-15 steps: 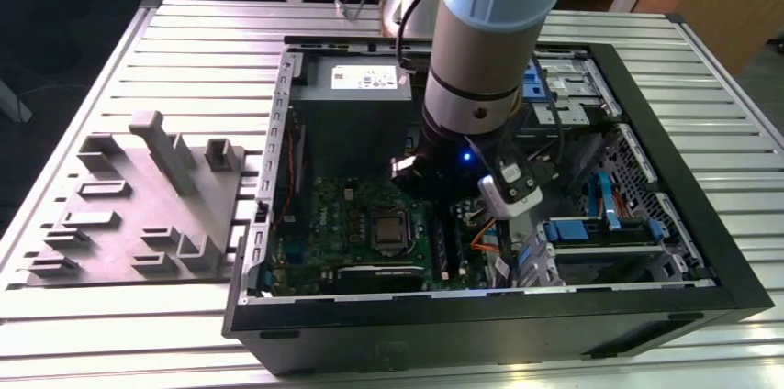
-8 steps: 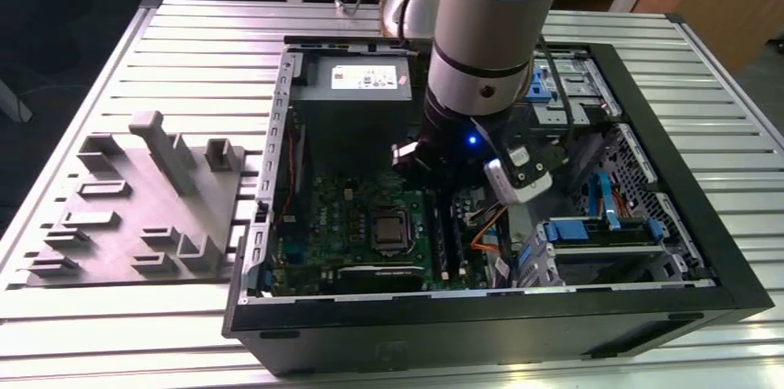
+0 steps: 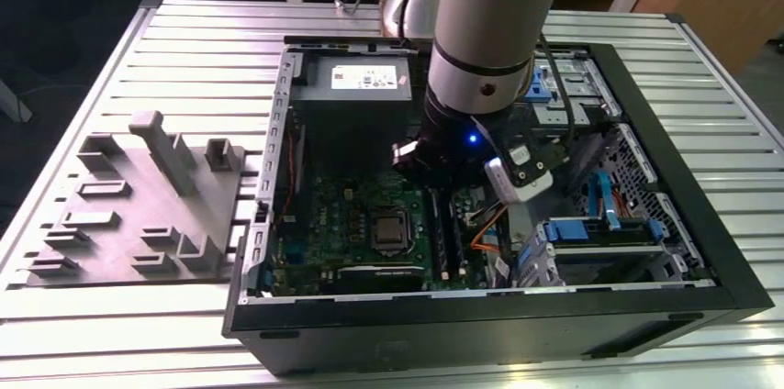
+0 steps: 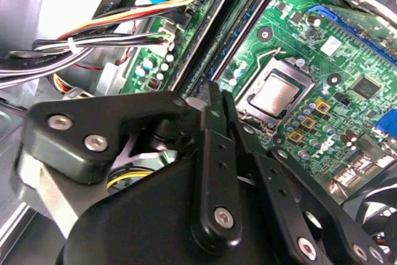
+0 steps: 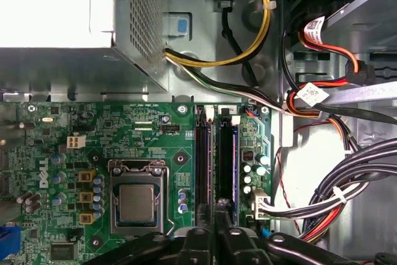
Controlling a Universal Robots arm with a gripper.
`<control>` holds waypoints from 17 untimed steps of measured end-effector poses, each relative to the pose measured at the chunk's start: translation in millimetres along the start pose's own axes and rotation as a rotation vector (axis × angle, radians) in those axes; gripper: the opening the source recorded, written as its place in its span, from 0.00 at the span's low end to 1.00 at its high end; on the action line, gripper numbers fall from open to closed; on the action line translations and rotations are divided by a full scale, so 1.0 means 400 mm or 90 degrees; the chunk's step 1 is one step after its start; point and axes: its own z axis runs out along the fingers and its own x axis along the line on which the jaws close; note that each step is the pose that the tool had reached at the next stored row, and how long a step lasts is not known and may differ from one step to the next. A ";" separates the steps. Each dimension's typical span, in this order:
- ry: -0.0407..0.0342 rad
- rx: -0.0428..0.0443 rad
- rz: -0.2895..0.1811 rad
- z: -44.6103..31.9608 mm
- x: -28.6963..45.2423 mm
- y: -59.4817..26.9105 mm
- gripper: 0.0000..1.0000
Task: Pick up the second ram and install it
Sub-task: 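Insert the second ram into the second slot, then press down the second ram until it locks into place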
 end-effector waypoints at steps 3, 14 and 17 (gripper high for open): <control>0.0000 0.0001 0.000 0.000 0.000 0.000 0.10; 0.0000 0.0002 0.000 -0.002 0.000 0.000 0.10; 0.0001 0.0002 0.000 -0.002 0.000 0.000 0.10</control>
